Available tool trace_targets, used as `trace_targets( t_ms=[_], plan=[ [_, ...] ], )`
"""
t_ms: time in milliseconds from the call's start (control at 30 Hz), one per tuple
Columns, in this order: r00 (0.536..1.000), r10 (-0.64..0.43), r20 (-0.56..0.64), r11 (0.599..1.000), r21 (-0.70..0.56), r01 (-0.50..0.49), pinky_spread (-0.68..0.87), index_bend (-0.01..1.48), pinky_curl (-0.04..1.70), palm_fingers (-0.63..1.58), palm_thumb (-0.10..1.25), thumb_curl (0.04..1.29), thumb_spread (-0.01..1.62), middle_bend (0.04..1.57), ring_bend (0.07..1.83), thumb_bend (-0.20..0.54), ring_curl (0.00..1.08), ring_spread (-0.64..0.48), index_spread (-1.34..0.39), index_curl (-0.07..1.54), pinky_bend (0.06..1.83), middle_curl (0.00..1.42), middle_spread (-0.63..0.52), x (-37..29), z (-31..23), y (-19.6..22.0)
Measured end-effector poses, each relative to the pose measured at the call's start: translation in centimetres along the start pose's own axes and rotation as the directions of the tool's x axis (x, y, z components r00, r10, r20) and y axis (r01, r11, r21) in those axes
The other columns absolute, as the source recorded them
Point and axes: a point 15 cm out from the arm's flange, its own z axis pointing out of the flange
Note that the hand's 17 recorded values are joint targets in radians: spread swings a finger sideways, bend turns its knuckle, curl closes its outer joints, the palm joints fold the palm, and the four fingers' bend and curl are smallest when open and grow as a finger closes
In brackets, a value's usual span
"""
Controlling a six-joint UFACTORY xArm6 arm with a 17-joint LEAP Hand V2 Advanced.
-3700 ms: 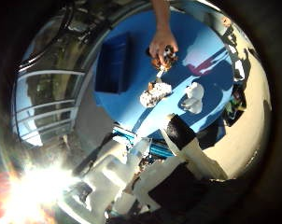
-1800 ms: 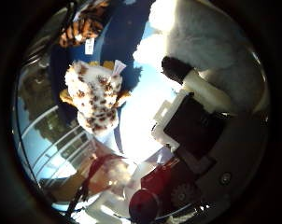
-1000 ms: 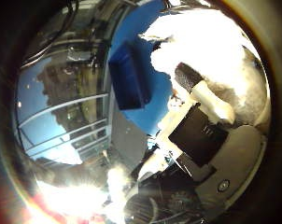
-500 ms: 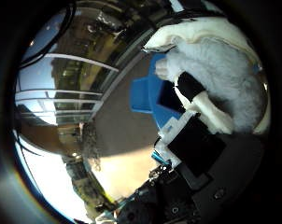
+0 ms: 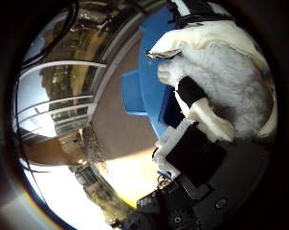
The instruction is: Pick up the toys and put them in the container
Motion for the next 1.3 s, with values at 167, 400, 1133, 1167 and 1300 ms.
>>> trace_targets(
  t_ms=[167,400,1133,1167,1300],
  plan=[
    [1.0,0.009,0.0,1.0,-0.017,-0.009,0.17,1.29,0.73,0.63,0.84,0.72,1.13,1.15,1.47,-0.038,0.77,-0.03,-0.75,0.0,1.59,1.1,-0.24,0.4,0.8,-0.1],
    [1.0,-0.009,0.0,0.999,-0.042,0.009,0.31,0.97,0.62,-0.25,0.77,0.64,1.11,0.55,1.02,-0.039,0.56,0.16,-0.39,0.02,1.33,0.77,-0.09,0.7,1.8,-0.2],
    [1.0,0.024,0.005,0.974,0.226,-0.025,0.47,0.23,0.3,0.02,0.72,0.5,1.06,0.17,0.44,-0.031,0.3,0.29,-0.42,0.15,0.81,0.35,0.06,16.6,-13.3,5.7],
    [0.999,0.034,0.004,0.972,0.233,-0.034,0.47,0.22,0.29,0.04,0.72,0.5,1.06,0.17,0.43,-0.031,0.3,0.29,-0.42,0.17,0.8,0.34,0.05,17.8,-13.7,6.1],
    [0.999,0.039,-0.014,0.972,0.231,-0.035,0.48,0.19,0.28,0.06,0.73,0.49,1.05,0.17,0.42,-0.028,0.3,0.28,-0.41,0.2,0.79,0.34,0.04,22.7,-13.3,7.0]
  ],
)
